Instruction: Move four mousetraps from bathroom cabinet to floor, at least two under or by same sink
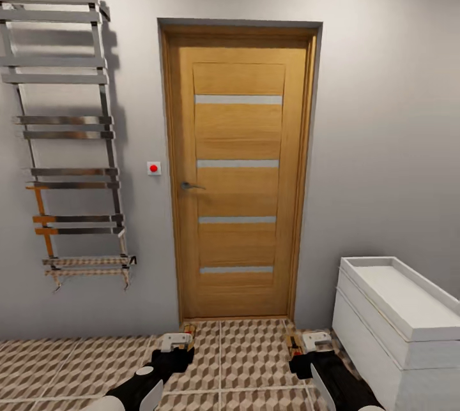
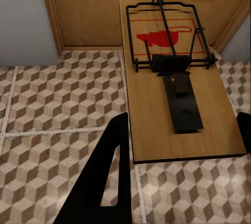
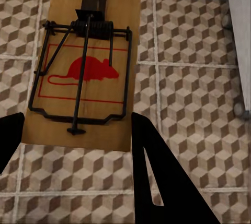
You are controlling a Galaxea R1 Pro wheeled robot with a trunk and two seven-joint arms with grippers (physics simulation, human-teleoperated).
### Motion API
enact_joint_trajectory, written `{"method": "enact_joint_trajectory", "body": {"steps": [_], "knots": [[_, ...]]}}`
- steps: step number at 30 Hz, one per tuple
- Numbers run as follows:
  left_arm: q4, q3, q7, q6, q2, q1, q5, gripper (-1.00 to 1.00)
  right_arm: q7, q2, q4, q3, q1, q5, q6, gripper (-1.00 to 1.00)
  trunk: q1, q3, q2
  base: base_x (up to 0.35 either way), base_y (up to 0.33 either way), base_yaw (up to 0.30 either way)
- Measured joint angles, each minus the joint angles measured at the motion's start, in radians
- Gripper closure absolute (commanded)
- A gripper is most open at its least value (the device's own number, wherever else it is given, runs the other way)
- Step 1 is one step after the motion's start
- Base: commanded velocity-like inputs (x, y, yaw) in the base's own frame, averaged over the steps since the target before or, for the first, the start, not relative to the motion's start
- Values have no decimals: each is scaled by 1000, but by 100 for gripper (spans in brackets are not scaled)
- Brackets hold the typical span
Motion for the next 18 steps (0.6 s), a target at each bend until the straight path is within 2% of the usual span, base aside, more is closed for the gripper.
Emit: {"method": "enact_joint_trajectory", "body": {"steps": [8,12,18], "knots": [[0,0,0,0,0,0,0,100,2,-1,18,0,0,-3,0,100,0,5,0,0,0,-278],[-1,0,0,0,0,0,-1,100,2,-3,28,-2,0,-26,-1,100,0,6,0,0,0,-289],[-1,0,0,0,0,0,-1,100,0,-6,95,-2,0,-57,-8,100,0,7,0,0,0,-279]]}}
